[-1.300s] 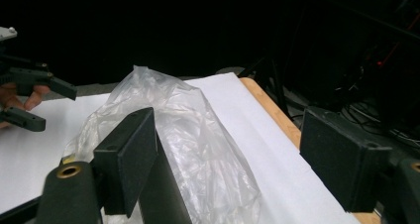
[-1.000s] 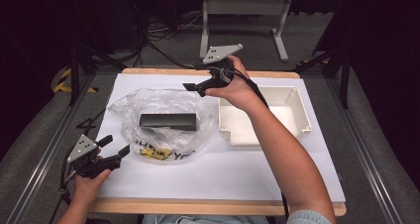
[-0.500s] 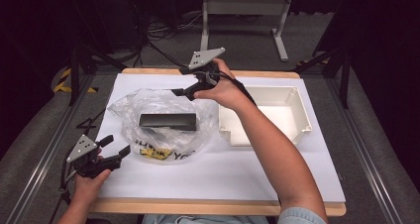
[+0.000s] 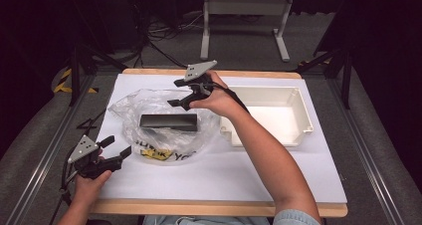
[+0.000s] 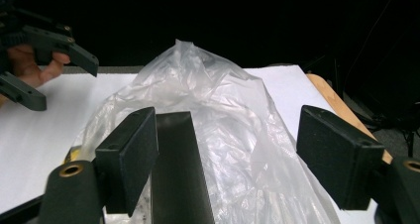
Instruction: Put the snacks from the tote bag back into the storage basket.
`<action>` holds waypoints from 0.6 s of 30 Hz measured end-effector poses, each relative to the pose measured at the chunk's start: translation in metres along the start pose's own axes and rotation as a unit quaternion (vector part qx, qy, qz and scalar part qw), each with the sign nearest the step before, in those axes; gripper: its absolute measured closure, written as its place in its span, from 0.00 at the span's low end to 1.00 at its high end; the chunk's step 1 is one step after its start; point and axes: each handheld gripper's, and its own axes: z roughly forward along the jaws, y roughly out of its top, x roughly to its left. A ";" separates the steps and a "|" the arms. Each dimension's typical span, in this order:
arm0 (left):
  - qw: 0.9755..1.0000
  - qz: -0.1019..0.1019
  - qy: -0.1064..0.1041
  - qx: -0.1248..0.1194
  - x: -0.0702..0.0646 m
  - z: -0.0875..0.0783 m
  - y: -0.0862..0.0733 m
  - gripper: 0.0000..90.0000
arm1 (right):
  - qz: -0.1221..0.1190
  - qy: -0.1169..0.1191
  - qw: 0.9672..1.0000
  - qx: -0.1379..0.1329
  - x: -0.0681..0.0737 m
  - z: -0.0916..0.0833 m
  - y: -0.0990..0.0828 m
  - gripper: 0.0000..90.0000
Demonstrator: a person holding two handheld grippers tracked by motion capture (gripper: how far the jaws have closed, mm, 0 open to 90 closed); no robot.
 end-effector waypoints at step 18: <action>1.000 0.001 0.001 0.000 0.001 -0.001 0.000 0.25 | 0.019 0.026 0.999 0.033 0.007 0.031 -0.036 0.30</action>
